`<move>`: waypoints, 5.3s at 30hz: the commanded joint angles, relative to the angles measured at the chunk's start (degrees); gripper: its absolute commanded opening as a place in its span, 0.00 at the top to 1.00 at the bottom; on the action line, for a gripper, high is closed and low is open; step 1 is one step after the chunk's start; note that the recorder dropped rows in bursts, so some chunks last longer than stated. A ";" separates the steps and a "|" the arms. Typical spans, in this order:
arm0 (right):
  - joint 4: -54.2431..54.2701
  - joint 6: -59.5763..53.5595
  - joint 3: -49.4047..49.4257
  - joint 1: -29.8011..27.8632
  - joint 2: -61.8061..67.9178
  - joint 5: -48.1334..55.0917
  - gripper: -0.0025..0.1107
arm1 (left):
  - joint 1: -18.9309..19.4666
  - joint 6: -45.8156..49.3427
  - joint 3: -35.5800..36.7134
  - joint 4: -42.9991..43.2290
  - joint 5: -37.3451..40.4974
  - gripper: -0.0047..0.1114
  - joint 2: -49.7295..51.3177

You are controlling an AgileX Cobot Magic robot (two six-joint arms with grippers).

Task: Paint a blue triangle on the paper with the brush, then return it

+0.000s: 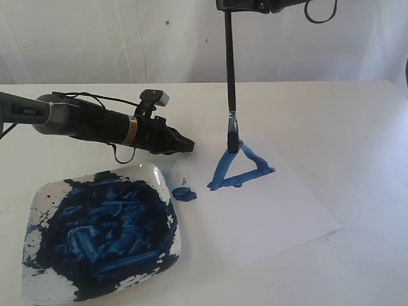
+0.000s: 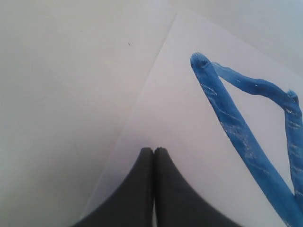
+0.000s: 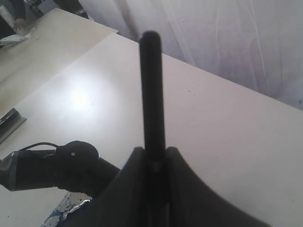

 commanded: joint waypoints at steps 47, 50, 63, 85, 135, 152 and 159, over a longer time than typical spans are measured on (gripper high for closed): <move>18.72 -2.10 0.06 -0.65 9.76 7.16 0.98 | 43.04 -12.64 -0.03 0.37 -17.04 0.96 -41.47; 19.91 -1.81 0.06 -0.65 10.56 7.16 0.98 | 44.55 -13.83 -0.03 0.37 -17.04 0.96 -43.16; 24.72 -1.48 0.06 1.35 14.30 7.16 0.98 | 48.69 -18.27 -0.03 0.37 -17.04 0.96 -48.49; 24.20 1.36 0.11 7.62 16.94 7.16 0.98 | 48.69 -18.49 -0.03 0.37 -17.04 0.96 -50.05; 16.33 10.53 0.11 16.55 23.84 -8.33 0.98 | 48.69 -18.11 -0.03 0.37 -17.04 0.96 -50.04; 14.28 17.54 0.11 18.32 24.90 -11.30 0.98 | 48.69 -18.00 -0.03 0.37 -17.04 0.96 -50.04; 11.53 19.37 0.11 18.32 24.90 -13.12 0.98 | 48.69 -18.00 -0.03 0.37 -17.04 0.96 -50.04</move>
